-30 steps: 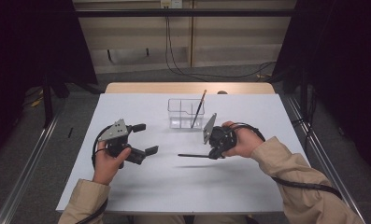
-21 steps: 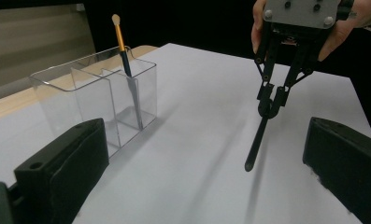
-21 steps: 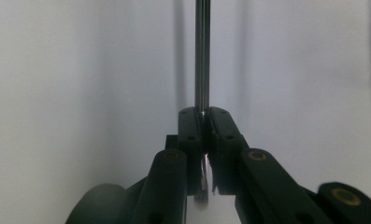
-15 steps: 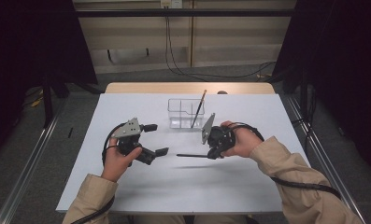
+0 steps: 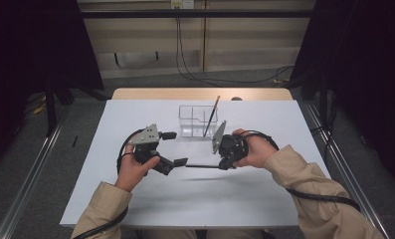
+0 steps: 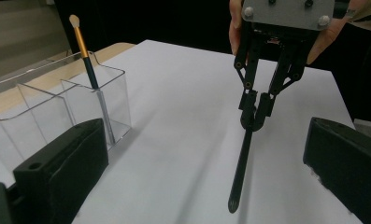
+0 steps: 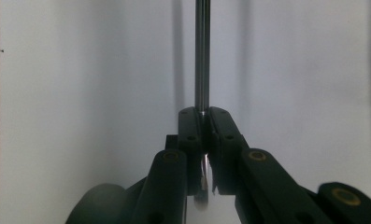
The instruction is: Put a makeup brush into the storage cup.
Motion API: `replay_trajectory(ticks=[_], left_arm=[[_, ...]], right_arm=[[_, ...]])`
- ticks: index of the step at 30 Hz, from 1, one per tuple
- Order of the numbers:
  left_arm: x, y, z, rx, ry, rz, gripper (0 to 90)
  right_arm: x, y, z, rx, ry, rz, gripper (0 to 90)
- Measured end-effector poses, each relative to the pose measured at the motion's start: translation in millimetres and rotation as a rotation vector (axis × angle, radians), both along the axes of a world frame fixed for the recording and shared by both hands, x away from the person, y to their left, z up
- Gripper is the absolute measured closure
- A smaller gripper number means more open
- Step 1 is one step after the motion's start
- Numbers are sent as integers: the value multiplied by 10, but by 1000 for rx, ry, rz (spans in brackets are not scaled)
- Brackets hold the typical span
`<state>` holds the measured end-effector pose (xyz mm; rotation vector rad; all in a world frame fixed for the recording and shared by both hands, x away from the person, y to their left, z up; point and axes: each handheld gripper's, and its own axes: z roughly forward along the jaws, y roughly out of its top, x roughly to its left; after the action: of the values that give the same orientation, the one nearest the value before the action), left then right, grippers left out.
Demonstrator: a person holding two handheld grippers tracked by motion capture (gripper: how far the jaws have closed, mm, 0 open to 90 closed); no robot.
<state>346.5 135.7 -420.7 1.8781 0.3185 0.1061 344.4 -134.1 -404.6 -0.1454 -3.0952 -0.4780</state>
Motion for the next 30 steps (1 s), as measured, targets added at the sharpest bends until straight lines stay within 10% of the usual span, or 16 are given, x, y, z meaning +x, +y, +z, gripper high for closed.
replay_trajectory(ticks=[22, 30], left_arm=[[48, -296, 98, 196, 72, -106, 0], [47, -440, 118, 357, 91, -151, 0]], right_arm=[[-1, 16, -9, 2, 8, 7, 842], [1, 24, -15, -7, 14, 6, 842]])
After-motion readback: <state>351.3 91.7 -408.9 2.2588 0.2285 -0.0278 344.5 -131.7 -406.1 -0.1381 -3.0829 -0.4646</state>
